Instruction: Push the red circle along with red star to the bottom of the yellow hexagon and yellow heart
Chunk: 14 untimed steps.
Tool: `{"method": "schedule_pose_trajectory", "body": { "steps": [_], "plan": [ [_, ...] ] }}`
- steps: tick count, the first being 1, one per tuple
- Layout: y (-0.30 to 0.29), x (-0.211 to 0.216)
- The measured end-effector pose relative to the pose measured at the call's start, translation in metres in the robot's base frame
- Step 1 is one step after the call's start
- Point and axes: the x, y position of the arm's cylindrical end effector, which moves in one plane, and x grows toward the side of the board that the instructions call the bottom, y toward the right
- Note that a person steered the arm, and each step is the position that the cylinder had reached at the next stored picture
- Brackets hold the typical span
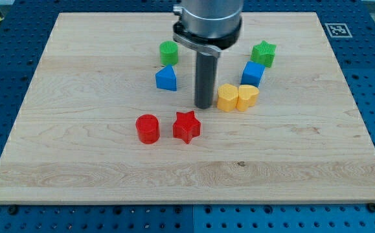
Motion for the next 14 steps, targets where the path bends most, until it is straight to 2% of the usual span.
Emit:
{"method": "schedule_pose_trajectory", "body": {
  "steps": [2,3,4,5,7,8,14],
  "plan": [
    [-0.139,0.000],
    [-0.180,0.020],
    [-0.180,0.043],
    [-0.181,0.044],
    [-0.116,0.047],
    [-0.106,0.047],
    [-0.105,0.076]
  ]
}}
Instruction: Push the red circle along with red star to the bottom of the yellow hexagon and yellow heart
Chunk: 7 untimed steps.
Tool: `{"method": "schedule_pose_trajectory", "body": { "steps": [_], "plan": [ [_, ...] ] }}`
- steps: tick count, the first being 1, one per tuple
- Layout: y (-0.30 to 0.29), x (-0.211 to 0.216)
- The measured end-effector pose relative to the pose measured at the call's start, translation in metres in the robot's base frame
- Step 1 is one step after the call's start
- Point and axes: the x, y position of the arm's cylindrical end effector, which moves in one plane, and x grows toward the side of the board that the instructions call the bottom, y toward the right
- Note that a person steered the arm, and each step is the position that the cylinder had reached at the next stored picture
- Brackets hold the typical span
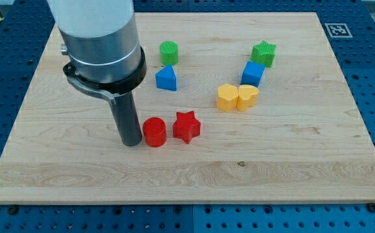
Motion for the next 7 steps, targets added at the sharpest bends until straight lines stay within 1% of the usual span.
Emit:
{"method": "schedule_pose_trajectory", "body": {
  "steps": [2,4,5,6,7],
  "plan": [
    [0.009,-0.002],
    [0.069,-0.008],
    [0.091,-0.018],
    [0.106,-0.021],
    [0.109,-0.022]
  ]
}}
